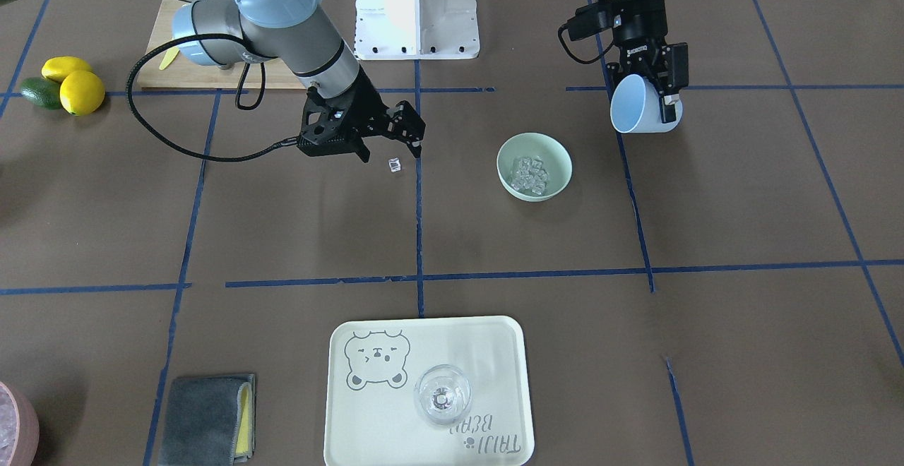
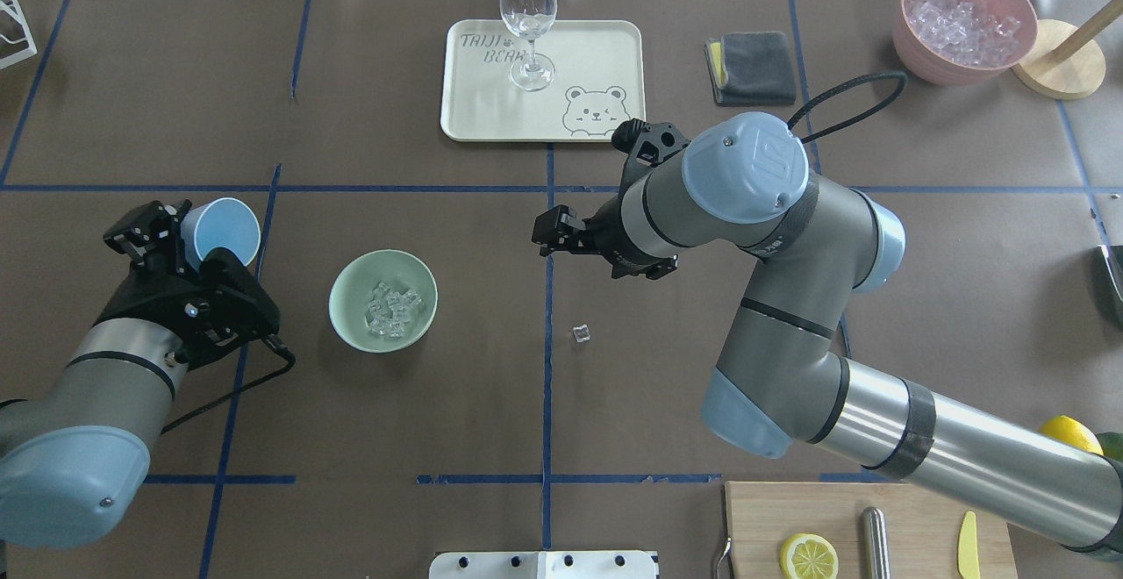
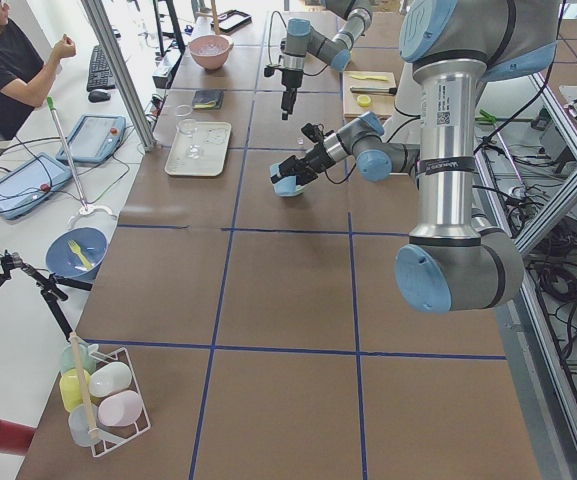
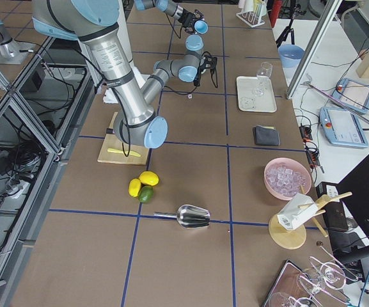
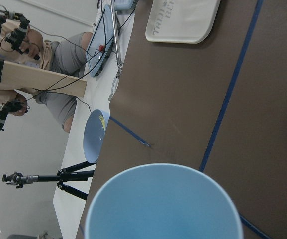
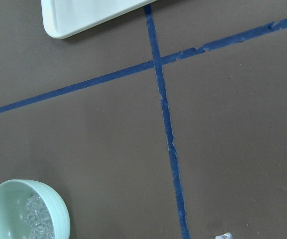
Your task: Pour ice into bowl
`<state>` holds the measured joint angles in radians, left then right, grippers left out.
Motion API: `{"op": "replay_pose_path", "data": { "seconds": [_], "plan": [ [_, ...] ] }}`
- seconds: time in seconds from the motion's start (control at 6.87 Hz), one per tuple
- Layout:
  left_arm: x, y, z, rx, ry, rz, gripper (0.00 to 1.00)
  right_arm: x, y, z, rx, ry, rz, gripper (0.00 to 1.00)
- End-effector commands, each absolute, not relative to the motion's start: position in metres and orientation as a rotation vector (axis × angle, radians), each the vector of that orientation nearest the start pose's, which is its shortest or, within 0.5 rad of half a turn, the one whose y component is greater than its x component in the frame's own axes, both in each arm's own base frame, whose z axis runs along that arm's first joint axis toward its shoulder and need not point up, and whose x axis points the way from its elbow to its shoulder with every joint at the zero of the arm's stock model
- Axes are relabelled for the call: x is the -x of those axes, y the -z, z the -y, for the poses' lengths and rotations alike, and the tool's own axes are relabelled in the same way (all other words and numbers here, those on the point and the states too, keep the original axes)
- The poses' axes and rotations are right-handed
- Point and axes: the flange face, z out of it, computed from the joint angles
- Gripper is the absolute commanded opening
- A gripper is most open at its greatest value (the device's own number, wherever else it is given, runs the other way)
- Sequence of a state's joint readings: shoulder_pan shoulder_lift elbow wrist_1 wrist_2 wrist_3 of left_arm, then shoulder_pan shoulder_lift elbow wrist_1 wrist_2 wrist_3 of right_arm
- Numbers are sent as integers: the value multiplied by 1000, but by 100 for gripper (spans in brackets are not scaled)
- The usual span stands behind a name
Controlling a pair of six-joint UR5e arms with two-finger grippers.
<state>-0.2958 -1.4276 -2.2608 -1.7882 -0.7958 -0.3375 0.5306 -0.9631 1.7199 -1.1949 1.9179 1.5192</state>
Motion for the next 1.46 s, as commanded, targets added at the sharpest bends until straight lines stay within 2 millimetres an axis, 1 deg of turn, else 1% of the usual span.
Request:
{"op": "replay_pose_path", "data": {
  "seconds": [0.0,0.15,0.29,0.44,0.58,0.73,0.87,1.02,1.17,1.31],
  "plan": [
    [-279,-419,309,-1094,-464,-98,0,522,-185,410,-25,-217,1171,100],
    [-256,-464,311,-1144,-394,-151,0,522,-183,409,-25,-215,1174,100],
    [-235,-519,306,-1215,-331,-244,0,522,-183,409,-25,-215,1174,100],
    [-220,-562,295,-1229,-331,-357,0,524,-183,407,-23,-213,1172,100],
    [-207,-588,290,-1255,-296,-416,0,525,-183,406,-32,-216,1170,100],
    [-205,-599,287,-1238,-219,-511,0,528,-182,404,-42,-218,1171,100],
    [-208,-600,286,-1178,-74,-641,0,527,-180,403,-42,-219,1174,100],
    [-211,-599,286,-1142,21,-709,0,527,-180,403,-39,-223,1174,100],
    [-217,-605,289,-1102,134,-770,0,527,-180,403,-39,-224,1175,100],
    [-226,-604,298,-1126,239,-779,0,527,-180,402,-37,-224,1175,100]
  ]
}}
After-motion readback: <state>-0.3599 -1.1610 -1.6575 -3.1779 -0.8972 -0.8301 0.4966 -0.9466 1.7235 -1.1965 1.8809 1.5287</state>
